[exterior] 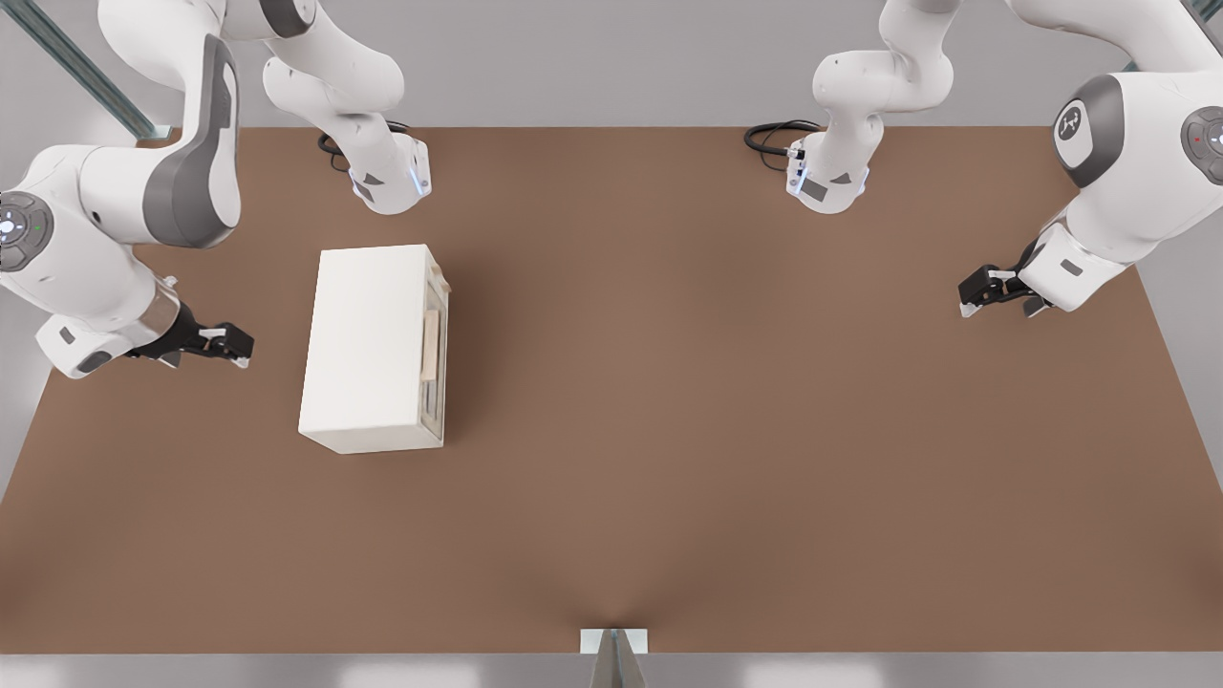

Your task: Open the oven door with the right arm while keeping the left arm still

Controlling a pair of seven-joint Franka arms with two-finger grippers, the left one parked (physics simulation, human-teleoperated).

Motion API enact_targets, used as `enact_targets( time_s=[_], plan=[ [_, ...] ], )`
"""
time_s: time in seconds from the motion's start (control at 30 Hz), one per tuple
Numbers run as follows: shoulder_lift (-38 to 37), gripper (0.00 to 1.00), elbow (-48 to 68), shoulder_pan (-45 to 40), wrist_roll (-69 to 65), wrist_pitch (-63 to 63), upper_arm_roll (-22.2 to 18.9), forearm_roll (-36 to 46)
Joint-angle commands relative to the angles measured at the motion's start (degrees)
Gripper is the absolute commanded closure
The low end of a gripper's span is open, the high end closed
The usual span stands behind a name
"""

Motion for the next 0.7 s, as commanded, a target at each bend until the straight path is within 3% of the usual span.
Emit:
enact_targets(
  time_s=[0.0,0.1,0.17,0.2,0.3,0.33,0.37,0.4,0.43,0.47,0.53,0.67],
  plan=[
    [-0.1,0.00,0.1,0.2,-3.3,-1.7,0.2,-0.1],
    [1.1,0.00,0.0,0.4,-3.4,-1.6,0.2,-0.4],
    [2.5,0.00,-0.1,2.2,-2.5,-1.4,0.5,-5.6],
    [3.6,0.00,-0.5,7.1,5.8,-2.4,0.5,-12.8],
    [5.3,0.03,-1.7,19.5,28.9,-13.0,0.9,-24.0],
    [5.3,0.13,-3.5,20.9,32.2,-14.1,1.4,-24.0],
    [5.0,0.29,-7.5,20.9,39.2,-14.1,5.0,-24.8],
    [4.9,0.57,-9.9,20.9,42.6,-14.0,7.1,-25.7],
    [4.7,0.74,-11.1,20.9,44.2,-14.0,7.9,-25.9],
    [4.3,0.78,-12.7,20.9,47.5,-13.8,9.3,-25.9],
    [4.9,0.97,-16.2,20.9,55.1,-12.7,13.1,-27.6],
    [6.6,1.00,-16.6,23.1,63.0,-12.1,15.1,-28.0]
  ],
)
